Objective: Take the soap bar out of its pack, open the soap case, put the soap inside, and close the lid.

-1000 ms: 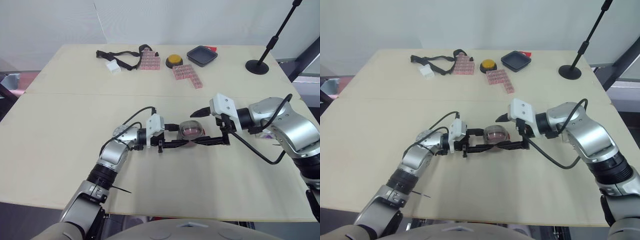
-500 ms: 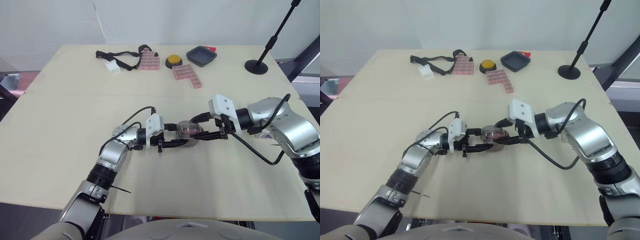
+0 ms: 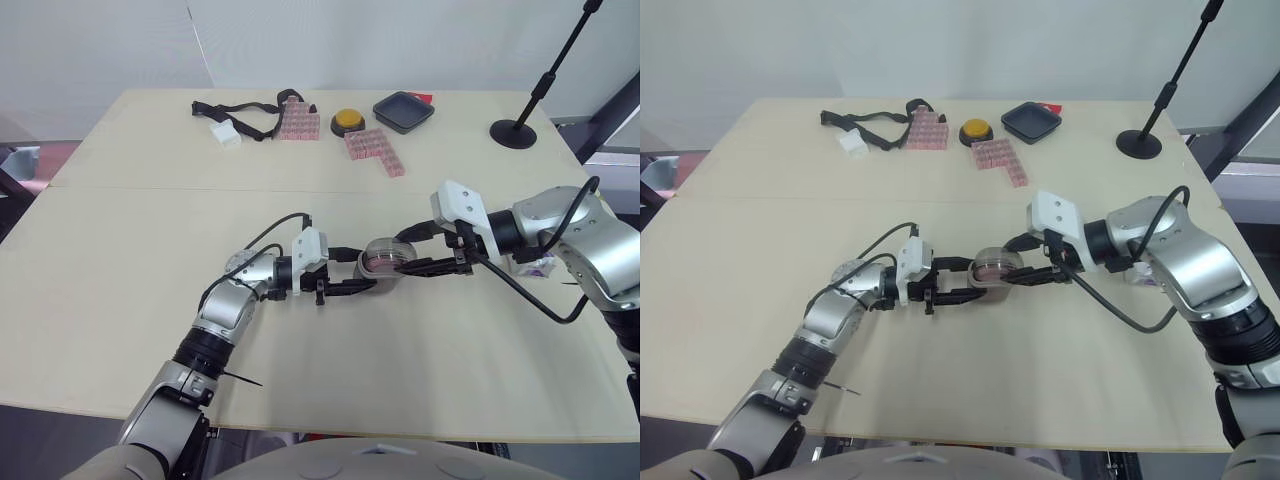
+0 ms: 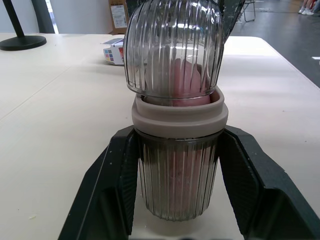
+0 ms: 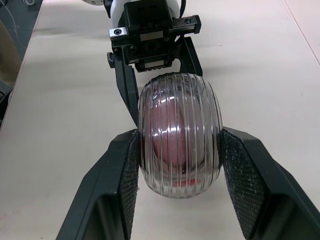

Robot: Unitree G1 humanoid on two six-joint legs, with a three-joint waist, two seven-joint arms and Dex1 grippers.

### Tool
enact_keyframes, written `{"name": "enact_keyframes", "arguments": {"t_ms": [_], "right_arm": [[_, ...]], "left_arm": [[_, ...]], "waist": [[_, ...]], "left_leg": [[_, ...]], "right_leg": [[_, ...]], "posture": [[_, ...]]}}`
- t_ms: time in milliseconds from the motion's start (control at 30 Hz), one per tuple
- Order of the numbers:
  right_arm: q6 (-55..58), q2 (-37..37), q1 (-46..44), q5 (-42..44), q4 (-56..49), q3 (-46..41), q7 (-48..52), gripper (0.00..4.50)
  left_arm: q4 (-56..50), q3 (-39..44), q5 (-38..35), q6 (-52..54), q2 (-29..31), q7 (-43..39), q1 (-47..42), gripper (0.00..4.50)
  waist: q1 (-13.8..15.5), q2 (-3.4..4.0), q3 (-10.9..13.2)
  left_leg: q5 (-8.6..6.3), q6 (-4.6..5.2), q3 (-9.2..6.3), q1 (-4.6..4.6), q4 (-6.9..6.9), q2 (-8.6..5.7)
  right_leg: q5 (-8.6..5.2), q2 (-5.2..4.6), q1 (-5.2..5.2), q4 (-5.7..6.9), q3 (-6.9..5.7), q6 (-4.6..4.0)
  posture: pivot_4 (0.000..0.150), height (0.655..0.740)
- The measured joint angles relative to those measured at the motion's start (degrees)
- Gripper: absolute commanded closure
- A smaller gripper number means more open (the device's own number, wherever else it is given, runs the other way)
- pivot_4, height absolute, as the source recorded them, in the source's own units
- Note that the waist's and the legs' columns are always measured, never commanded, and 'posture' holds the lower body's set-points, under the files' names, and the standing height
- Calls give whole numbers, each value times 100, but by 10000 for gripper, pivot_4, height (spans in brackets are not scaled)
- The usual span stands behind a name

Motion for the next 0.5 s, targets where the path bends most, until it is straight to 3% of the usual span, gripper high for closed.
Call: {"name": "enact_keyframes", "arguments": {"t_ms": [500], "right_arm": [[56, 161, 0, 8, -13, 71, -14, 25427]], "left_arm": [[-18, -5, 6, 0, 3, 7, 4, 26272]], "waist": [[0, 0, 0]], "left_leg": [[0, 0, 0, 1, 0, 0]], "right_leg": [[0, 0, 0, 1, 0, 0]], "posture": [[1500, 7400]]}}
